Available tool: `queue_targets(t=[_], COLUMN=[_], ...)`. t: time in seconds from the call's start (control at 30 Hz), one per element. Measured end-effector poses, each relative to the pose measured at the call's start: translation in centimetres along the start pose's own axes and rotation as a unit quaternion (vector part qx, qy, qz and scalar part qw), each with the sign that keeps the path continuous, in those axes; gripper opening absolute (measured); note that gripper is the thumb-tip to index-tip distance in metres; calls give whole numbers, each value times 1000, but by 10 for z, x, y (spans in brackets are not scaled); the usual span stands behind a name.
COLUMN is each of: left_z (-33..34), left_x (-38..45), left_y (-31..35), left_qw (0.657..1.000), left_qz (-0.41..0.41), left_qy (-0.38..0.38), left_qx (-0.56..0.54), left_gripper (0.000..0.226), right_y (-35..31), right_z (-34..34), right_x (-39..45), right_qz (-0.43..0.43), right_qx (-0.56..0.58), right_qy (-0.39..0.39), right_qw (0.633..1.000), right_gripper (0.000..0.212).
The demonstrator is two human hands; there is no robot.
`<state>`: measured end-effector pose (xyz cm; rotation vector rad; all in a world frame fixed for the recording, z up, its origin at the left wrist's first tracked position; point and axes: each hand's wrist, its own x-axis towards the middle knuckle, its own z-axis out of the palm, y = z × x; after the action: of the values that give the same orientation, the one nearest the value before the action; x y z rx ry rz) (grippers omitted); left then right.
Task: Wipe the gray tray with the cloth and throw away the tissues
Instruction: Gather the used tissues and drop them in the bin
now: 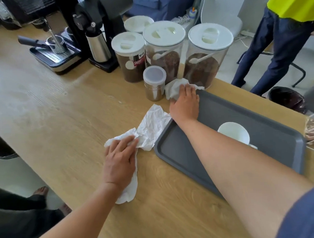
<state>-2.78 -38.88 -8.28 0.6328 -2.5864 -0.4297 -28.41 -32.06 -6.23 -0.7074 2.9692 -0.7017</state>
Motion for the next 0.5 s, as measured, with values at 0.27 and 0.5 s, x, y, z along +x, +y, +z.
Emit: queue_targets(t=[0.27,0.5], left_z=[0,0], left_x=[-1,-2], left_y=[-3,-2], left_qw=[1000,999], left_qz=[-14,-16], left_qy=[8,21], left_qx=[-8,-32], left_gripper=[21,21], right_y=[-9,-13], right_z=[-5,-18], right_x=[6,-42], right_qz=[-7,-70], right_qx=[83,179], right_qy=[42,58], right_qw=[996,980], right_gripper=[31,28])
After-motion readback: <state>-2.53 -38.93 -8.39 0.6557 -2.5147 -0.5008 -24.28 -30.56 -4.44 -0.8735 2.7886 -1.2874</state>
